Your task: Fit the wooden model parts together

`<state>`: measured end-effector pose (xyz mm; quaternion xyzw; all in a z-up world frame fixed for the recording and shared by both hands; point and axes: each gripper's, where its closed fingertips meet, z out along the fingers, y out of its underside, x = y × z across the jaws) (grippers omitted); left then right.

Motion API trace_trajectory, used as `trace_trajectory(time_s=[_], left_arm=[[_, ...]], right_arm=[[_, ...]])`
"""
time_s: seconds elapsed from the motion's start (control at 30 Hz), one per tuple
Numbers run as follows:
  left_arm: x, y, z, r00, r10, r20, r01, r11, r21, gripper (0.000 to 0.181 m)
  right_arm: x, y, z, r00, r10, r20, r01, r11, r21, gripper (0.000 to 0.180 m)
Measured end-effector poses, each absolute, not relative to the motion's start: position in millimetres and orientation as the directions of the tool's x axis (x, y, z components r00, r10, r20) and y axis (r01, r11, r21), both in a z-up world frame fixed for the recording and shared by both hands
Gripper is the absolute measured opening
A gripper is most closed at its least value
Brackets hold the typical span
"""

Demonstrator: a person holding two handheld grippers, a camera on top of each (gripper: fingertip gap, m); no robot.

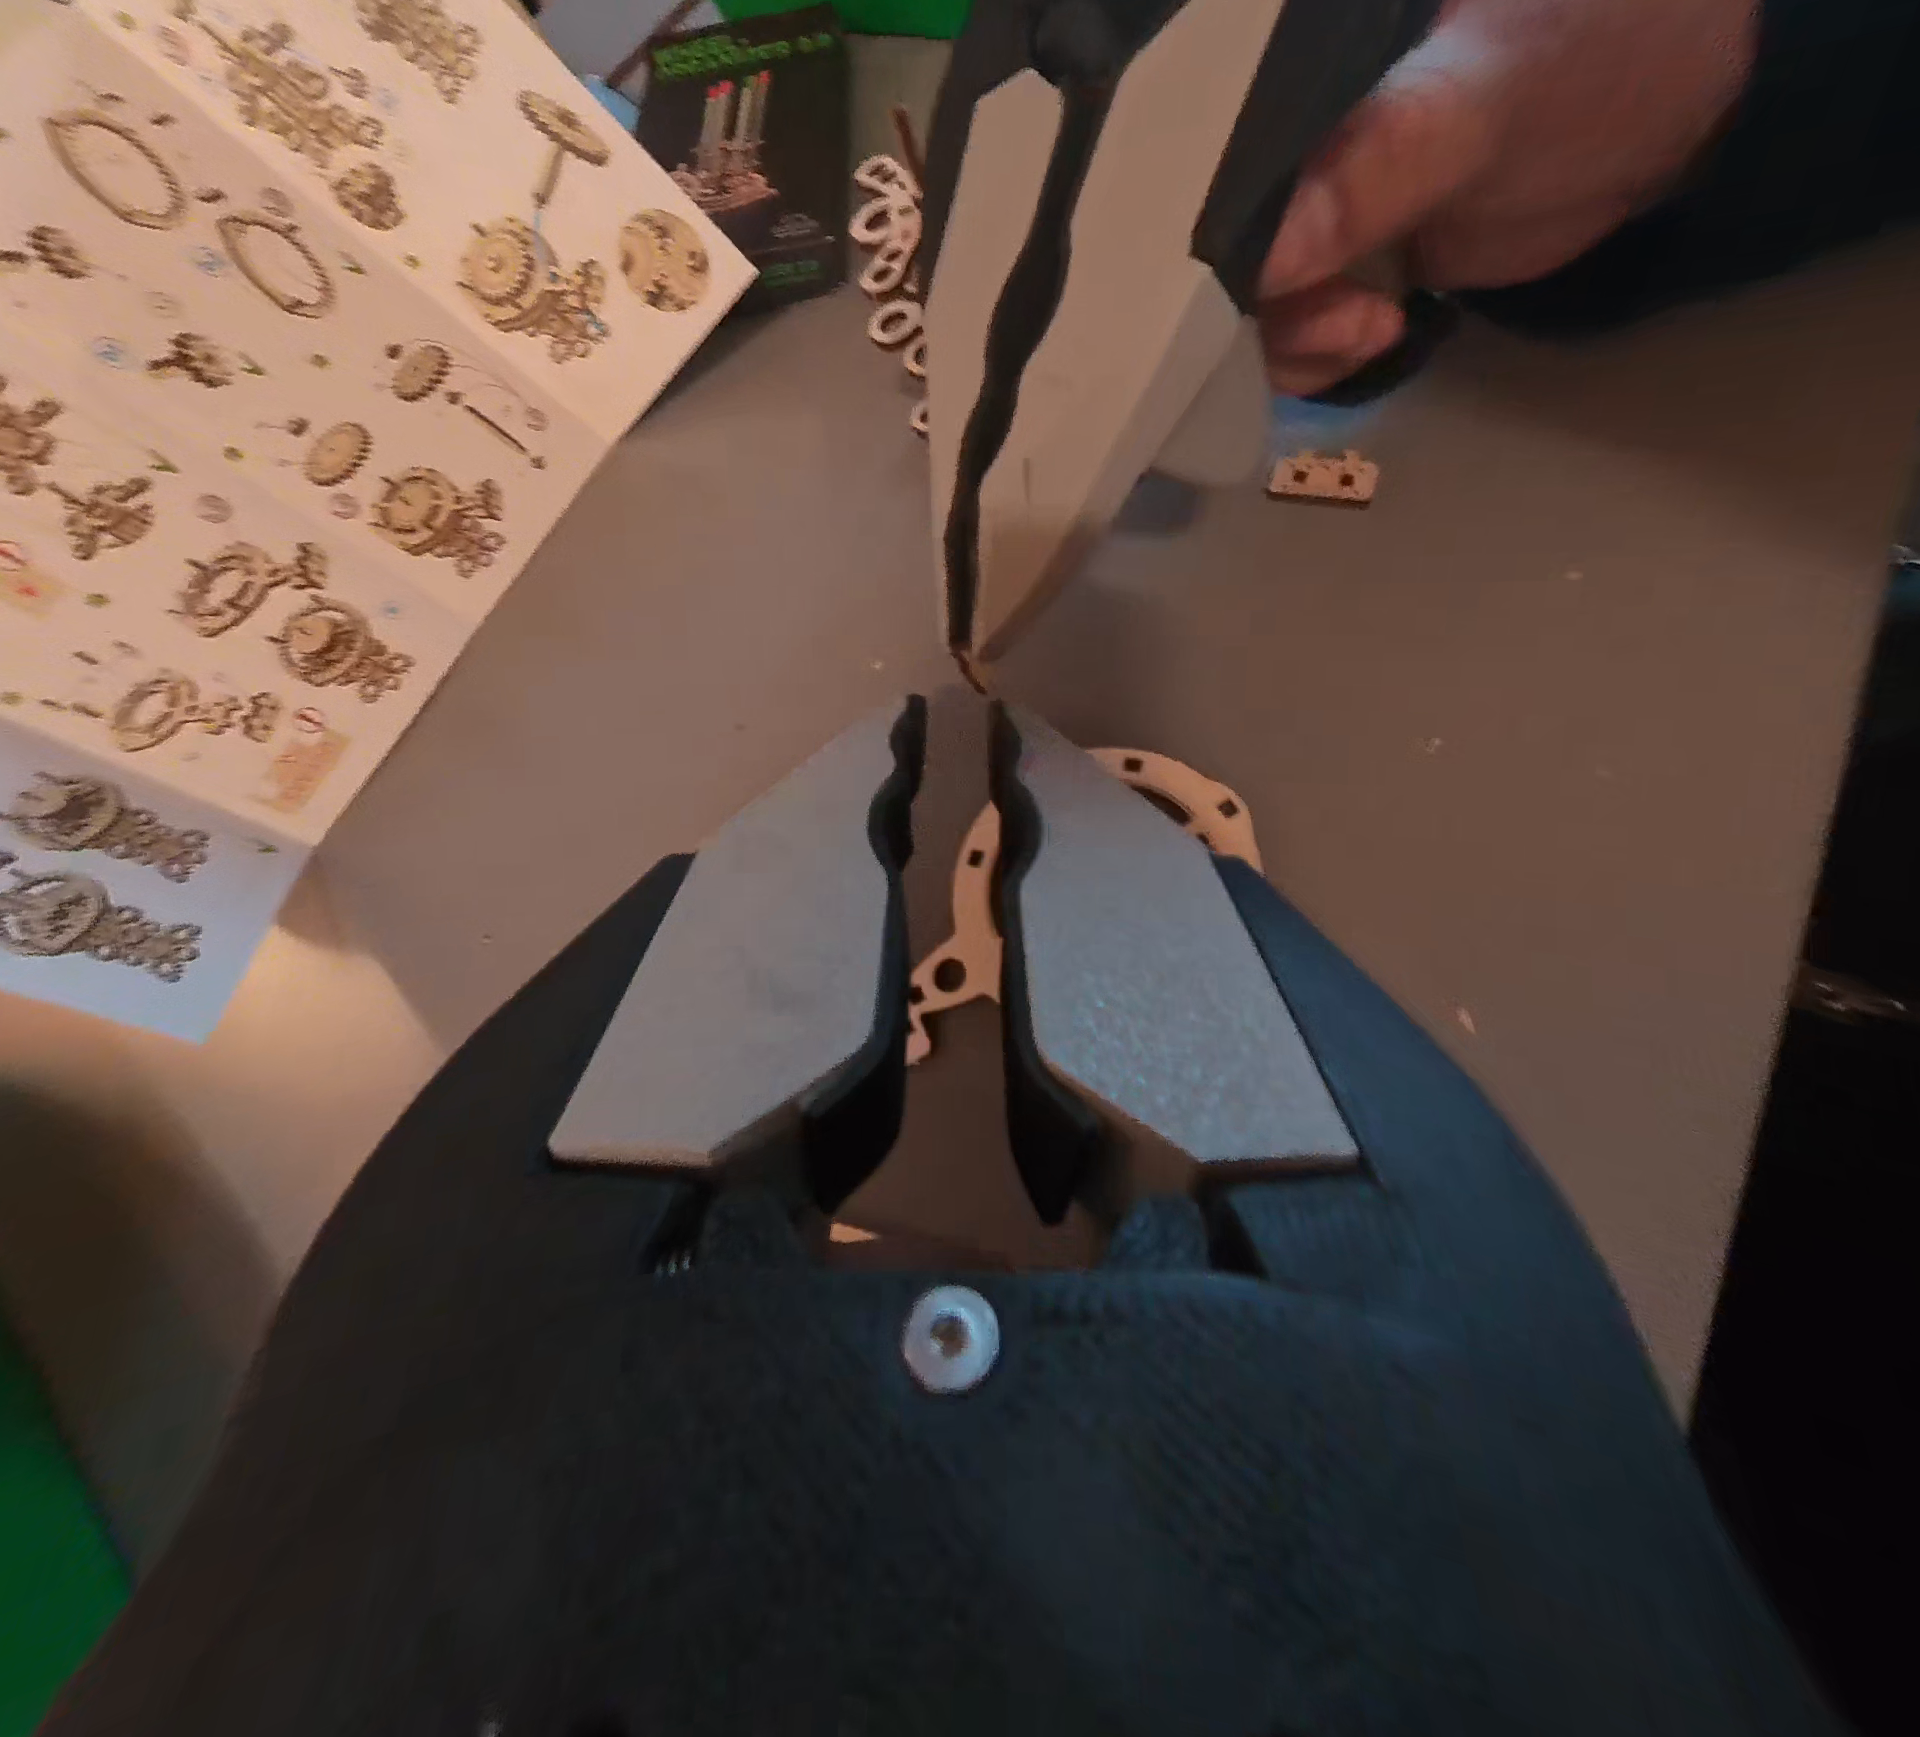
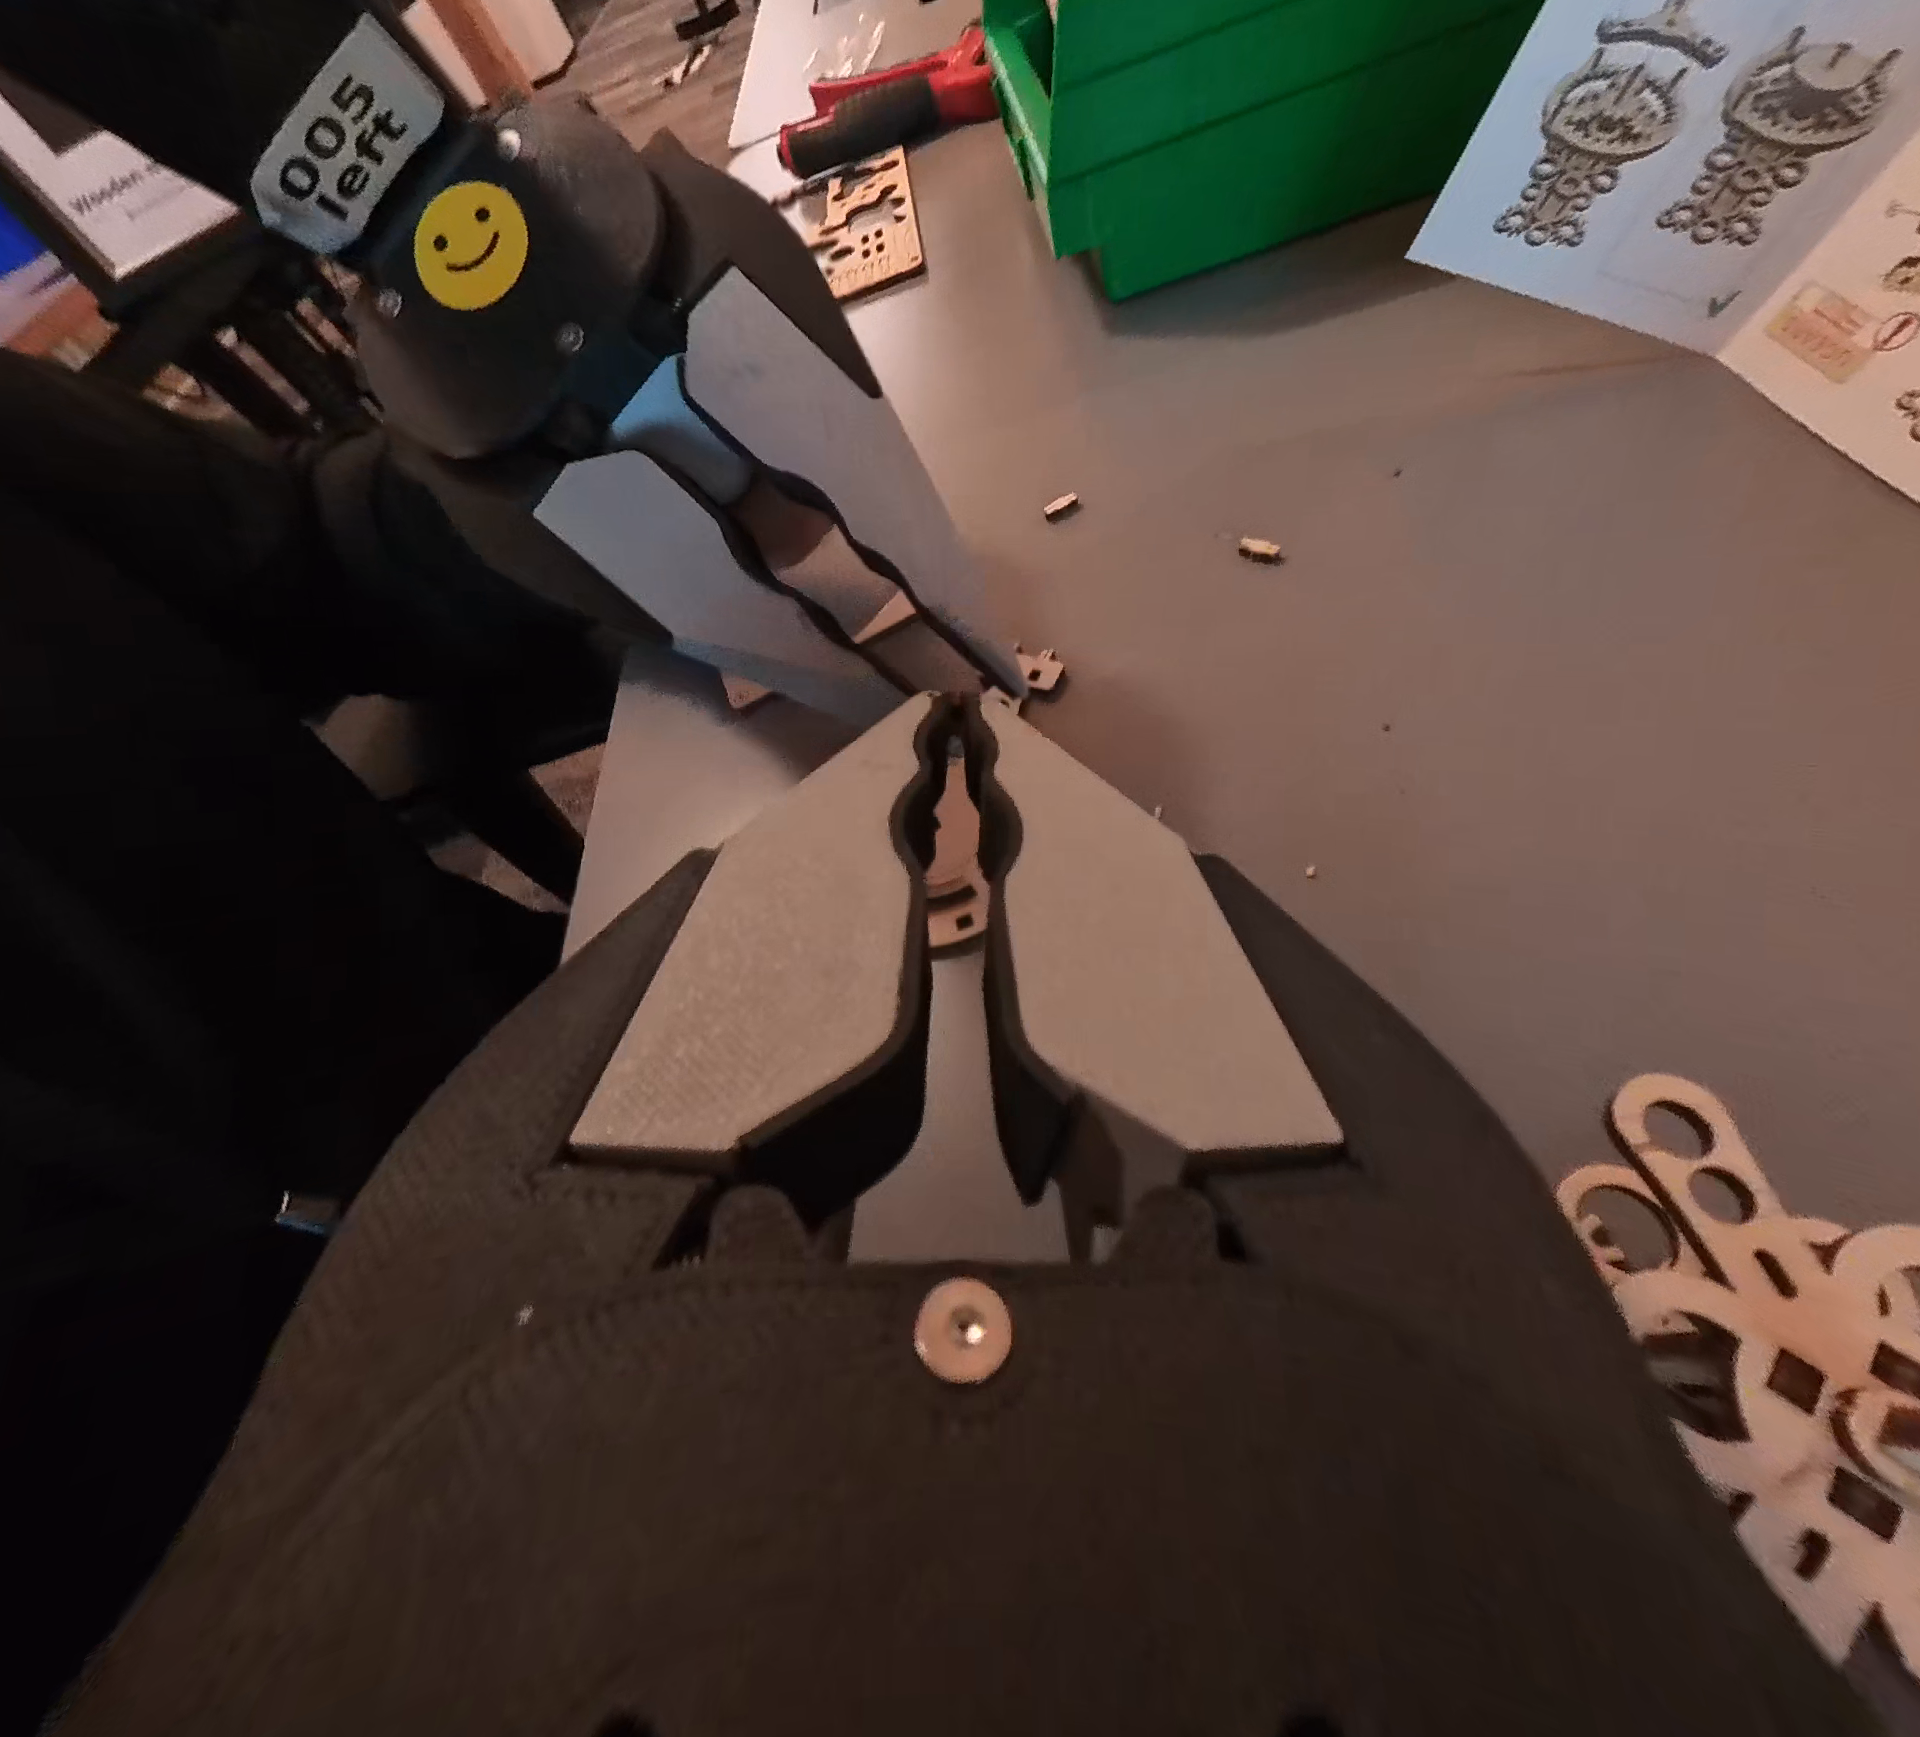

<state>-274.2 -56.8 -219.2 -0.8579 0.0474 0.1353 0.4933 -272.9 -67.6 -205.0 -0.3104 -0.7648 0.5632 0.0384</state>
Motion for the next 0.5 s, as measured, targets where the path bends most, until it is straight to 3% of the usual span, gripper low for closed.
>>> trace_trajectory(time_s=[0.5], left_arm=[[-282,-53,-201,0.936,0.140,-0.324,-0.234,-0.441,-0.867,0.000]], right_arm=[[-286,-63,-188,-0.728,0.605,-0.323,0.429,0.035,-0.902,0.000]])
